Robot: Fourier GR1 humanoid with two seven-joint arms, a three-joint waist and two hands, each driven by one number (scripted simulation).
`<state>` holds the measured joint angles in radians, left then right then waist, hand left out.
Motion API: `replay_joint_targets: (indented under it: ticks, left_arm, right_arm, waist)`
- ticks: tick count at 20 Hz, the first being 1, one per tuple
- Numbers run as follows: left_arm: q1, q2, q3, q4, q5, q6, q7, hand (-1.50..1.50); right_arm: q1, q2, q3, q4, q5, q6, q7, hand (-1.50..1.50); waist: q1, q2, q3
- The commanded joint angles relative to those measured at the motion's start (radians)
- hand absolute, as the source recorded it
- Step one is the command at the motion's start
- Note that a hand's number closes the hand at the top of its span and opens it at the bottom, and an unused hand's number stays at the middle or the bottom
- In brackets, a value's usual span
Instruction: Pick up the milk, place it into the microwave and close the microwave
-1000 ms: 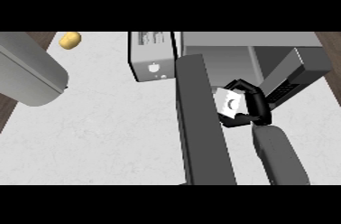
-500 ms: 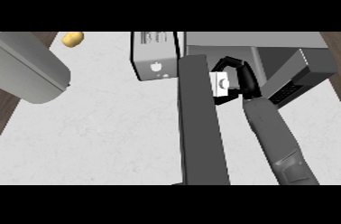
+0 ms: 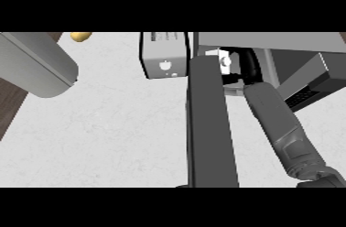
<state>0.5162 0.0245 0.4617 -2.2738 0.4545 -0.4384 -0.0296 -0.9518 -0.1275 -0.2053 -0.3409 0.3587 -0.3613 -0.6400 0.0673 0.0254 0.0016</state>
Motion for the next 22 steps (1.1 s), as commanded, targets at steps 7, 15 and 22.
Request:
replay_joint_targets:
  ticks: [7,15,22]
  left_arm:
    - [-0.038,-0.009,-0.022,0.024,-0.039,-0.008,-0.013,-1.50]
    - [-0.080,0.020,-0.018,0.086,-0.032,-0.025,-0.018,-1.50]
    - [-0.105,0.035,-0.015,0.087,-0.067,-0.016,-0.014,-1.50]
  right_arm:
    - [-0.092,-0.058,-0.021,0.108,0.053,-0.248,-0.035,1.50]
    - [-0.107,-0.122,0.025,0.186,0.135,-0.367,-0.034,1.50]
    - [-0.089,-0.209,0.022,0.309,0.165,-0.572,0.198,-1.50]
  waist:
    - [0.037,0.021,0.002]
    - [0.073,0.043,0.000]
    - [0.078,0.054,-0.003]
